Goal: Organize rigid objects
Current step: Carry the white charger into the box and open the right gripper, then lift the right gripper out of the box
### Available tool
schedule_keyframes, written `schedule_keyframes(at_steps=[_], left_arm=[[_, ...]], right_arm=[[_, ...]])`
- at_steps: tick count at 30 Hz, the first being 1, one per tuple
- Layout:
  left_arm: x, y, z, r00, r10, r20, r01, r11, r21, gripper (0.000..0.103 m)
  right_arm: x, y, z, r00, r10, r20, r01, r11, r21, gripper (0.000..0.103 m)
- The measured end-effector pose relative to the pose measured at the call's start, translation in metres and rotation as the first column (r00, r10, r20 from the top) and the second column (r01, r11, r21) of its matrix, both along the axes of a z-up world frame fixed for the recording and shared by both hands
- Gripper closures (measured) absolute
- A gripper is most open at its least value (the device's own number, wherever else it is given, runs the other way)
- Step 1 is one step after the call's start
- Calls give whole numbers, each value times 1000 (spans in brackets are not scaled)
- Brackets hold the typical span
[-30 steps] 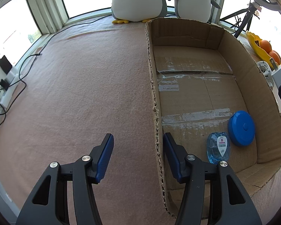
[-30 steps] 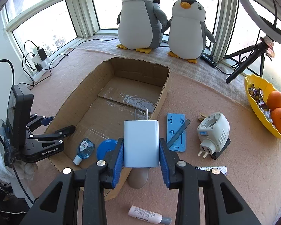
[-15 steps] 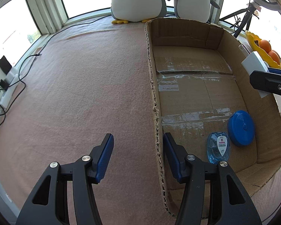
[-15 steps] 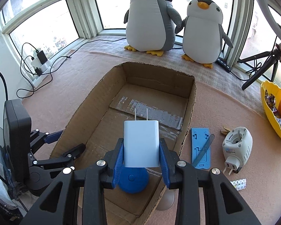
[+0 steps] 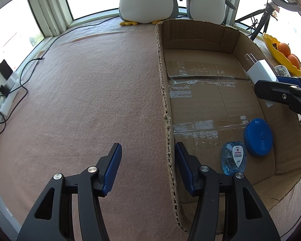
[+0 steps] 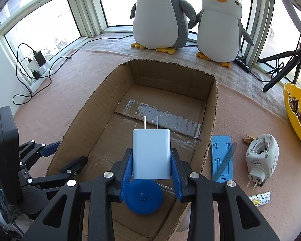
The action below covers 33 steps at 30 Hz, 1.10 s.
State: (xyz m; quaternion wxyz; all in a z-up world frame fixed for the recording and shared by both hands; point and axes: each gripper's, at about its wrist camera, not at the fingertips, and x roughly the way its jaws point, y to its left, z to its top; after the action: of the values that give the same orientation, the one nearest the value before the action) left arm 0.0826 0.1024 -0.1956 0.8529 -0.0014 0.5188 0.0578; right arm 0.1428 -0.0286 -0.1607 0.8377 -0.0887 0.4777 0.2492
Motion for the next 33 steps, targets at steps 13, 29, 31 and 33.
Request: schedule_keyframes(at_steps=[13, 29, 31, 33], left_arm=[[-1, 0, 1, 1000, -6, 8, 6, 1000, 4, 48], [2, 4, 1, 999, -43, 1, 43, 999, 1, 48], [2, 4, 1, 999, -46, -2, 46, 999, 2, 48], [2, 3, 1, 999, -48, -3, 48, 999, 4, 48]], right_arm=[[-25, -35, 41, 997, -56, 45, 53, 997, 62, 58], [-93, -103, 104, 977, -173, 129, 162, 983, 92, 58], [-102, -112, 111, 972, -188, 144, 177, 980, 88, 58], [-111, -120, 118, 966, -205, 157, 193, 977, 89, 58]])
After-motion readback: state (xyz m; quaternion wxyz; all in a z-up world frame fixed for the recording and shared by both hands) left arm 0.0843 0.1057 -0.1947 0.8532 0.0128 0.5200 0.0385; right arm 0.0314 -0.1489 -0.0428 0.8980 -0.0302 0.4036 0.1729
